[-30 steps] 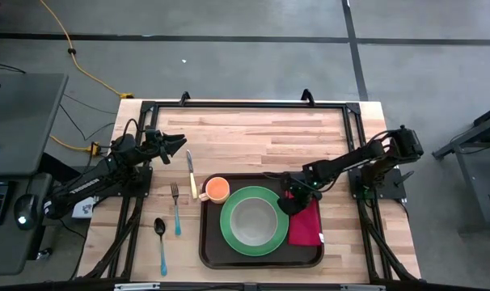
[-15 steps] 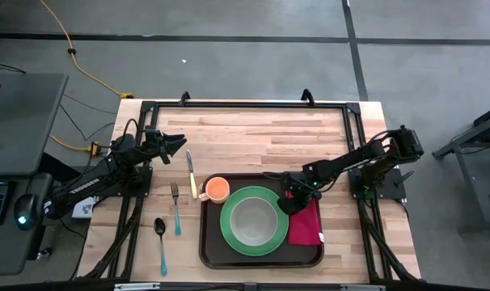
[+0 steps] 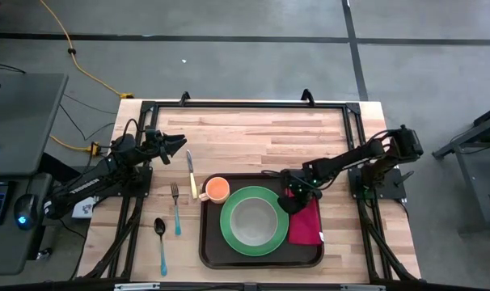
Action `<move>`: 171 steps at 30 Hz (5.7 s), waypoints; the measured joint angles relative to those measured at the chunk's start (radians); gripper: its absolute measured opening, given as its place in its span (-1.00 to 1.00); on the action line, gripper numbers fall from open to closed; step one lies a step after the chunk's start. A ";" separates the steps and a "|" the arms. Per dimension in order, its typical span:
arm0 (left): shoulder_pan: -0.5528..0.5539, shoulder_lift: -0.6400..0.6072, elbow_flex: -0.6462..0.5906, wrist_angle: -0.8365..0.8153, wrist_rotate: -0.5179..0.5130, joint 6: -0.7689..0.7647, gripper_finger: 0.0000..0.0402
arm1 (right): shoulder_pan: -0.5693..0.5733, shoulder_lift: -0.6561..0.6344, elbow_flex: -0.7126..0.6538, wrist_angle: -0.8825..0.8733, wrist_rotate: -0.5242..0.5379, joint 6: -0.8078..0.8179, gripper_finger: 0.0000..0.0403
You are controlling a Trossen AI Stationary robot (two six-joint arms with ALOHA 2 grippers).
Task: Set up tray
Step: Put the red napkin on the black tray to the right of the green plate, then put the blue fork on top of the red napkin on the black tray
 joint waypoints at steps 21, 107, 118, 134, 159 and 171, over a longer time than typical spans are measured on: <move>0.000 0.000 0.000 0.000 0.001 0.001 0.05 | 0.000 -0.001 0.000 0.033 -0.047 -0.041 -0.99; 0.000 0.106 0.279 -0.074 0.100 -0.153 0.05 | -0.496 -0.357 -0.001 0.221 -0.125 -0.380 -0.61; 0.000 0.319 0.466 -0.224 0.094 -0.103 0.05 | -0.584 -0.357 -0.001 0.275 -0.146 -0.488 -0.61; 0.000 0.477 0.559 -0.285 0.109 -0.104 0.05 | -0.690 -0.357 -0.001 0.276 -0.151 -0.773 -0.61; 0.000 0.476 0.558 -0.439 0.123 -0.147 0.05 | -0.537 -0.479 -0.001 0.287 0.092 -0.803 -0.61; 0.000 0.475 0.558 -0.499 0.123 -0.136 0.05 | -0.388 -0.496 -0.001 0.243 0.326 -0.726 -0.61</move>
